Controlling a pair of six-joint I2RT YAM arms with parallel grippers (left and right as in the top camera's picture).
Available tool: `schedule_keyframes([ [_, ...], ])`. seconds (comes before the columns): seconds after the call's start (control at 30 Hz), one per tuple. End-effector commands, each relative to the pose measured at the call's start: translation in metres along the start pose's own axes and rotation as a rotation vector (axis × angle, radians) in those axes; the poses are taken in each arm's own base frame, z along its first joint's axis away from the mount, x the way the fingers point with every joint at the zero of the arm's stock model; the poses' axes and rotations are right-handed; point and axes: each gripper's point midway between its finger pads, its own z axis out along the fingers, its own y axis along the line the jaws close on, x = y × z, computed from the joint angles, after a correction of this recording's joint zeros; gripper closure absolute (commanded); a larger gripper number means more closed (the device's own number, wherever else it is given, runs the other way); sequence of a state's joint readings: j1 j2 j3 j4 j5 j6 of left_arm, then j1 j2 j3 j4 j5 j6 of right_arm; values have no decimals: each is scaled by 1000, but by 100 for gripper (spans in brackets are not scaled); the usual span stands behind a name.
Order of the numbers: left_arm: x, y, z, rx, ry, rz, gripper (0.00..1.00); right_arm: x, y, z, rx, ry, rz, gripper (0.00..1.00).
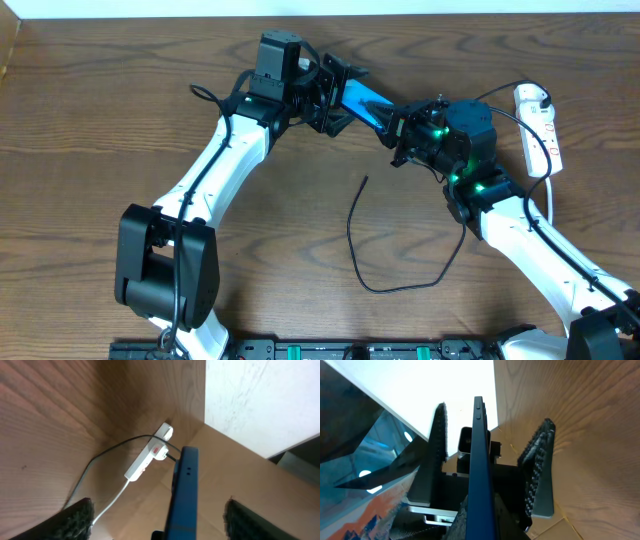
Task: Plug charger to phone and switch on socket
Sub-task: 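Pass the phone back into the left gripper from the right gripper, then raise the phone upright with the left gripper and withdraw the right gripper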
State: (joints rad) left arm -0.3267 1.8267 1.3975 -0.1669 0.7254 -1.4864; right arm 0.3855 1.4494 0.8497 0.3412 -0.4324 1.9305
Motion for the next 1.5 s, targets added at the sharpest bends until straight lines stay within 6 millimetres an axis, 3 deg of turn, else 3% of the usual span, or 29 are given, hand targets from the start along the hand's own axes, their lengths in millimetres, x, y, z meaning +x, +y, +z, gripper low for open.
schedule_keyframes([
  [0.0,8,-15,-7,33,-6,-1,36,13,10,0,-19,42,-8,99],
  [0.33,8,-18,-7,45,-6,2,63,17,8,0,-13,57,-10,99],
  [0.47,9,-20,-7,53,-5,10,78,22,5,2,-6,69,-13,99],
  [0.57,11,-20,-6,52,-1,12,81,24,4,2,-3,73,-13,99],
  [0.7,12,-20,-5,51,0,13,92,25,4,2,-3,73,-14,99],
  [0.97,13,-20,-5,52,2,17,93,26,4,2,0,82,-14,99],
  [1.0,13,-20,-5,52,2,17,93,26,4,2,0,82,-14,95],
  [1.07,13,-21,-5,53,2,19,93,26,4,2,0,81,-14,75],
  [1.1,13,-22,-5,56,2,32,92,26,4,2,0,81,-16,48],
  [1.13,13,-23,-5,60,2,39,92,26,4,2,-1,81,-24,34],
  [1.23,12,-27,-6,79,-1,73,92,25,4,2,-3,79,-44,3],
  [1.47,-6,-32,-18,104,-27,72,93,20,7,-1,-5,84,-66,1],
])
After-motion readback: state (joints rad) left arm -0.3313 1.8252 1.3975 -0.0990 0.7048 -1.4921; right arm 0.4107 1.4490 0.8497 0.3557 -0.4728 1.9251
